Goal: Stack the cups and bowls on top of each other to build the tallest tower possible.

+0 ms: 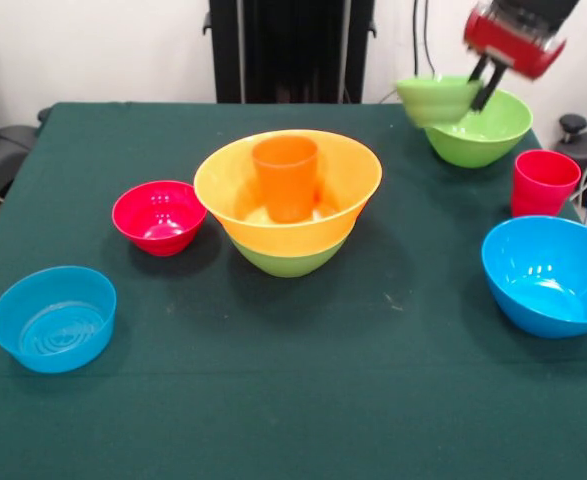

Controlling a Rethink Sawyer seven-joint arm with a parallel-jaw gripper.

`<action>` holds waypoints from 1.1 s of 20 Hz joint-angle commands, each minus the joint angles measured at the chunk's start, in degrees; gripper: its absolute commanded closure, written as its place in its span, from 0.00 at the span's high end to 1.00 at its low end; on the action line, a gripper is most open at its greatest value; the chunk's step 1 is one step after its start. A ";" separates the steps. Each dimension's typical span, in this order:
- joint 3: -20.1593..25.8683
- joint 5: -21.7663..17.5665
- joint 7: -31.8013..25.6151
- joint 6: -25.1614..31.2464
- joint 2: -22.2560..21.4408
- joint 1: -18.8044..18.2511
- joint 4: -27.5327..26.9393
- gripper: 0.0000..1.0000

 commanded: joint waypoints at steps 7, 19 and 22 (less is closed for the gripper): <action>2.01 -4.69 2.18 23.87 -10.30 -3.47 -7.95 0.00; 8.84 -10.35 -9.84 11.38 -7.39 -15.86 -13.63 0.00; 11.46 -12.10 -13.37 10.74 -7.33 -19.93 -15.36 0.00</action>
